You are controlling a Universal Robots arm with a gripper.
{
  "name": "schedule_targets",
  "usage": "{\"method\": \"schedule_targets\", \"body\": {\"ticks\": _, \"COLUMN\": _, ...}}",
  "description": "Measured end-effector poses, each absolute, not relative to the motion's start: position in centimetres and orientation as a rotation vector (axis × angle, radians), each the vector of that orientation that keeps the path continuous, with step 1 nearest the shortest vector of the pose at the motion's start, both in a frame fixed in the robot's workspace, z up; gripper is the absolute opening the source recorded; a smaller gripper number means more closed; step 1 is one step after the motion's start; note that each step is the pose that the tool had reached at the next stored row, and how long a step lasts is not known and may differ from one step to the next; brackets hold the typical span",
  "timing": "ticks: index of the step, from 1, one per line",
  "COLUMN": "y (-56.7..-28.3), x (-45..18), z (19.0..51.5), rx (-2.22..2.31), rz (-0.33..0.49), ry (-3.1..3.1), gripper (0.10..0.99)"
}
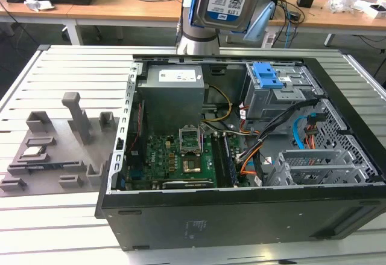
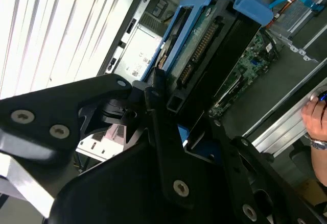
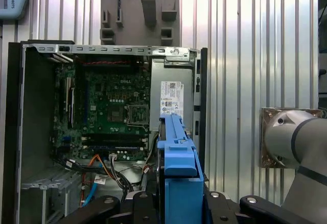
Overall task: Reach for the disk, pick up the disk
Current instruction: 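Pick up the disk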
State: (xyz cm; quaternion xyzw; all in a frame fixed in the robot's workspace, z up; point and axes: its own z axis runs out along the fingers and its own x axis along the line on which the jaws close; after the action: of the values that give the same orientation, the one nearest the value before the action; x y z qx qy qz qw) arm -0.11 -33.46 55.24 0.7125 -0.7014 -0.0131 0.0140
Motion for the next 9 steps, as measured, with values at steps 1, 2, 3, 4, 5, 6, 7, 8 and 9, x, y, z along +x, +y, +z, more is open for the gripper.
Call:
{"method": "schedule_targets", "body": {"ticks": 1, "y": -33.5, "x": 0.1, "z": 55.2, "rx": 2.219, "rz": -0.041, "ry": -2.184, "gripper": 0.365}}
{"method": "schedule_targets", "body": {"ticks": 2, "y": -33.5, "x": 0.5, "z": 55.2, "rx": 2.219, "rz": -0.041, "ry": -2.184, "gripper": 0.365}}
{"method": "schedule_targets", "body": {"ticks": 3, "y": -33.5, "x": 0.8, "z": 55.2, "rx": 2.218, "rz": -0.041, "ry": -2.184, "gripper": 0.365}}
{"method": "schedule_targets", "body": {"ticks": 4, "y": -33.5, "x": 1.0, "z": 55.2, "rx": 2.219, "rz": -0.041, "ry": -2.184, "gripper": 0.365}}
{"method": "schedule_targets", "body": {"ticks": 5, "y": -33.5, "x": 1.5, "z": 55.2, "rx": 2.219, "rz": -0.041, "ry": -2.184, "gripper": 0.365}}
{"method": "schedule_targets", "body": {"ticks": 6, "y": -33.5, "x": 1.8, "z": 55.2, "rx": 2.219, "rz": -0.041, "ry": -2.184, "gripper": 0.365}}
{"method": "schedule_targets", "body": {"ticks": 7, "y": -33.5, "x": 2.0, "z": 55.2, "rx": 2.219, "rz": -0.041, "ry": -2.184, "gripper": 0.365}}
{"method": "schedule_targets", "body": {"ticks": 8, "y": -33.5, "x": 2.3, "z": 55.2, "rx": 2.219, "rz": -0.041, "ry": -2.184, "gripper": 0.365}}
{"method": "schedule_targets", "body": {"ticks": 9, "y": -33.5, "x": 2.7, "z": 55.2, "rx": 2.219, "rz": -0.041, "ry": -2.184, "gripper": 0.365}}
